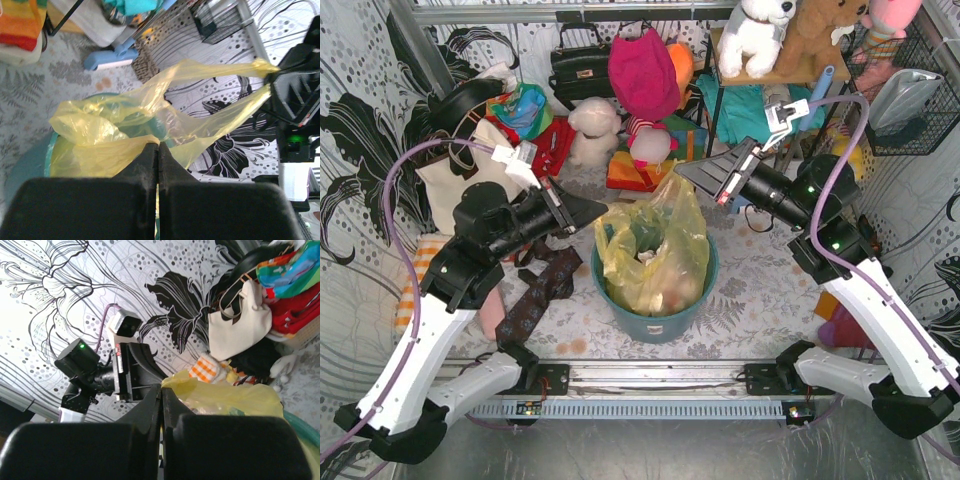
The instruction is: Tie the trash bag
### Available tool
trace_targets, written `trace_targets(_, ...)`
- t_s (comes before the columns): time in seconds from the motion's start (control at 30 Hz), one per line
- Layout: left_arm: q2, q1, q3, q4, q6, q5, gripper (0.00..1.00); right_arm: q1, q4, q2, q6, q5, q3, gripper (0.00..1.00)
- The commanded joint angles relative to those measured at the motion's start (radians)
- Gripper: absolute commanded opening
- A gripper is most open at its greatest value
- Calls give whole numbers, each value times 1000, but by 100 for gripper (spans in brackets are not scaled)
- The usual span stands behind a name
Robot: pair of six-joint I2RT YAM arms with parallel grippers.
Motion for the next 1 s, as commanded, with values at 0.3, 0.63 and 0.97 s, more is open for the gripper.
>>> trace_targets(0.3, -10, 1, 71, 263, 52, 39, 0, -4, -128, -108, -176, 243, 57, 0)
trace_targets(0.63, -12, 1, 155, 431, 24, 59, 0, -4, -151, -146, -249, 365, 131, 0)
trace_targets(0.97, -21, 1, 251, 347, 64, -126, 0, -4, -204, -167, -343, 502, 220, 0)
